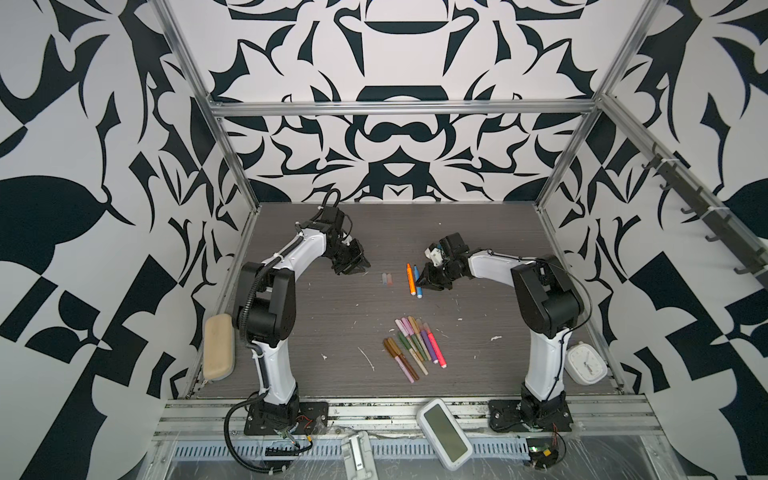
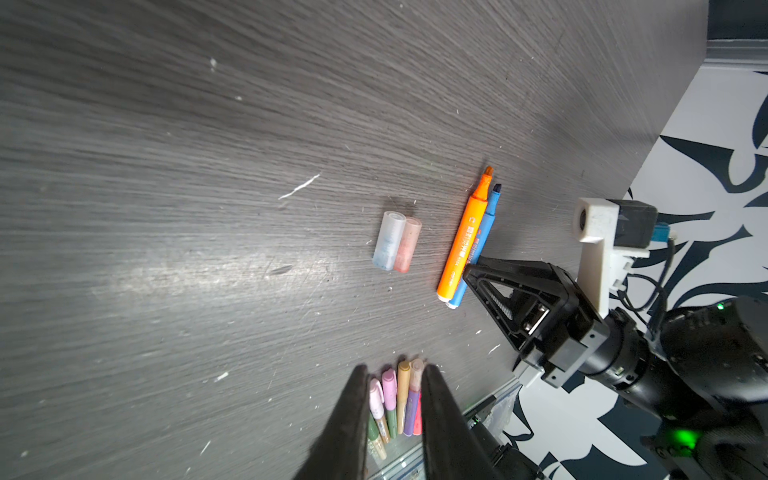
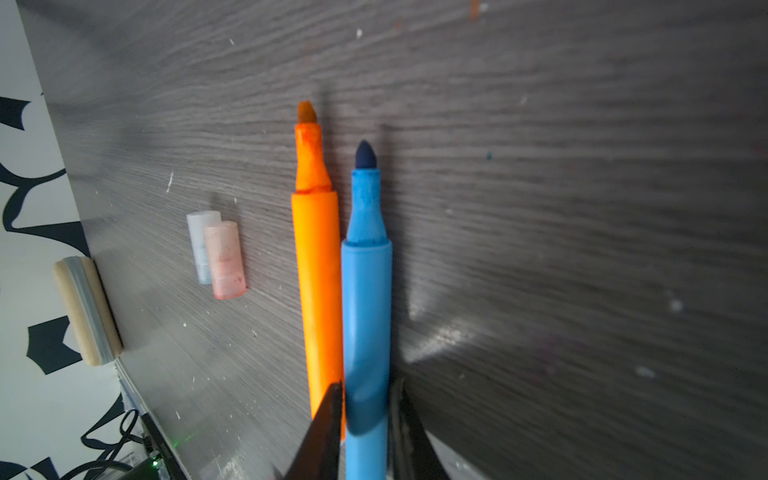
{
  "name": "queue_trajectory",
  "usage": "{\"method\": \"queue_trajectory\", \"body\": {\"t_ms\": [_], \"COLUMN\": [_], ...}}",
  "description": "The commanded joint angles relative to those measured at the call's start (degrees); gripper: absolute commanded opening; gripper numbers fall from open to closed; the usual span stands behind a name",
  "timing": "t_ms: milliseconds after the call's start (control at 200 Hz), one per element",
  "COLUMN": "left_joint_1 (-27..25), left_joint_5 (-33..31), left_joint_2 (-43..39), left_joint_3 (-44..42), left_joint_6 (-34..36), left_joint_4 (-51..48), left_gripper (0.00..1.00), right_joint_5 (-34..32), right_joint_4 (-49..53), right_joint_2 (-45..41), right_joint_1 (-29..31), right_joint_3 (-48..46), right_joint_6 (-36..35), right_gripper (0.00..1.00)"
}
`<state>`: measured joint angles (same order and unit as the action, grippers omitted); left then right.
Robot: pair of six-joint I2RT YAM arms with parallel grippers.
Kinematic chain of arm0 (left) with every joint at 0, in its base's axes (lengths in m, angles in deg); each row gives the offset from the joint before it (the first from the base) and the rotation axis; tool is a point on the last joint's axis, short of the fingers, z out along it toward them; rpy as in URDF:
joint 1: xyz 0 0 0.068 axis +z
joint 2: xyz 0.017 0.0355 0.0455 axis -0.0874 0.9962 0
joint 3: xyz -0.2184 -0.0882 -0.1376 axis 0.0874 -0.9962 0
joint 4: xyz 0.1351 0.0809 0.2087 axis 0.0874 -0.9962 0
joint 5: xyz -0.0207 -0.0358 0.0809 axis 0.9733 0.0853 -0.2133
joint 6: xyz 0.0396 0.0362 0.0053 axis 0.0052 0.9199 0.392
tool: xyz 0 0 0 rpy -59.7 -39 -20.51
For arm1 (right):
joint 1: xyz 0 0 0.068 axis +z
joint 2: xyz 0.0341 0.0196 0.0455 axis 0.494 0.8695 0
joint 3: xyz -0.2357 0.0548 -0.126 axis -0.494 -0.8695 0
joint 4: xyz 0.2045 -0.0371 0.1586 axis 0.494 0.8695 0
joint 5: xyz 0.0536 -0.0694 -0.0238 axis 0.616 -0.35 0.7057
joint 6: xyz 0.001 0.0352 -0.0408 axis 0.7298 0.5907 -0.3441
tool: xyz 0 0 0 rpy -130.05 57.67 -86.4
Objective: Open the pen caps
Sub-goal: 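Lower the blue highlighter beside the orange highlighter and open the right gripper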
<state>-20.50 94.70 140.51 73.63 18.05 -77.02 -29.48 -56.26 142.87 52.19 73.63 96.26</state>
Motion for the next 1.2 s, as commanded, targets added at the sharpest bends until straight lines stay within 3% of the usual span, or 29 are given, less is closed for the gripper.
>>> {"method": "queue_trajectory", "body": {"t_ms": [0,785,1195], "left_joint_1": [0.2,0.24,0.25], "left_joint_5": [0.47,0.25,0.26], "left_joint_2": [-0.02,-0.03,0.2], "left_joint_3": [-0.31,0.0,0.54], "left_joint_6": [0.9,0.55,0.47], "left_joint_4": [-1.46,-1.79,-1.91], "left_gripper": [0.25,0.25,0.25], "right_joint_5": [-0.61,0.71,-0.08], "right_joint_4": [-0.46,0.73,-0.49], "right_joint_2": [-0.64,2.02,-0.03], "right_joint_1": [0.18,-0.62,-0.94], "right_joint_3": [0.34,4.56,2.12], "right_joint_6": [0.12,-1.02,-0.76], "right_gripper": [0.2,0.19,0.34]}}
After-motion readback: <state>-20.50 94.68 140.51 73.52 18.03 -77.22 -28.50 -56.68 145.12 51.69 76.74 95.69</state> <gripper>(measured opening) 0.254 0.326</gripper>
